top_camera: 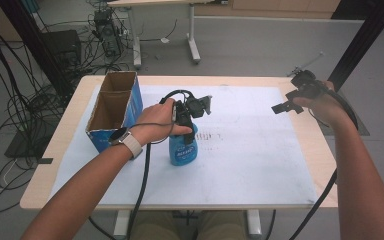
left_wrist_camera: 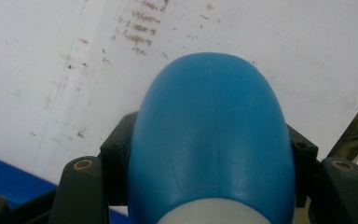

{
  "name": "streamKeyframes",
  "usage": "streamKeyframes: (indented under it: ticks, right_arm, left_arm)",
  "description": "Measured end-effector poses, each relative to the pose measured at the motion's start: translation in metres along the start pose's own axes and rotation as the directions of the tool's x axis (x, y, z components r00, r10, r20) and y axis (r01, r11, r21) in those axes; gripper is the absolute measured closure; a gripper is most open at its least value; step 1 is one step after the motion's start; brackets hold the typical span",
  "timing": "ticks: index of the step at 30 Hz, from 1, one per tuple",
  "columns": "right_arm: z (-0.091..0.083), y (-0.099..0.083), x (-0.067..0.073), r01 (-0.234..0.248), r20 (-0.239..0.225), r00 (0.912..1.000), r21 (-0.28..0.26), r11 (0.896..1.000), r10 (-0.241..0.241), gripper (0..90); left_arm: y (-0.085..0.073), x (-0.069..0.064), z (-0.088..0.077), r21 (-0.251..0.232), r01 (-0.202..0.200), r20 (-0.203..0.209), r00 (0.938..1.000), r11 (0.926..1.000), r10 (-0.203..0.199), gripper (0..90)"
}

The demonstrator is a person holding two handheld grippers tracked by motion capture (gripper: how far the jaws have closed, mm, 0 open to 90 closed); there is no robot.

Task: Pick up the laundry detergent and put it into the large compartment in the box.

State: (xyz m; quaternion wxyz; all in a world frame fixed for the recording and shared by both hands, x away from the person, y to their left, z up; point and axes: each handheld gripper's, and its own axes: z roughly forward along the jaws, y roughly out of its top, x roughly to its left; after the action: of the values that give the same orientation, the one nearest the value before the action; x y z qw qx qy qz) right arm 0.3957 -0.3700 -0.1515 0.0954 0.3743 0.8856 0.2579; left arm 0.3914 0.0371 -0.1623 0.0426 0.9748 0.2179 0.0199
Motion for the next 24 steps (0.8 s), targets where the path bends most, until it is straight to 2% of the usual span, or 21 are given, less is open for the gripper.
streamKeyframes:
  ticks: [13,24]
  right_arm:
    - [-0.0002,-0.0019,0.0011,0.005,-0.003,1.0,-0.003,1.0,-0.005,14.6]
    - [0.0012,-0.0015,0.0027,0.016,-0.006,0.9998,0.0,1.0,-0.016,14.6]
  left_arm:
    - [-0.0007,-0.0033,-0.0002,-0.003,0.001,-0.008,1.0,1.0,-0.001,37.9]
    - [0.0,-0.0012,-0.0004,0.0,0.006,-0.003,1.0,1.0,-0.006,37.9]
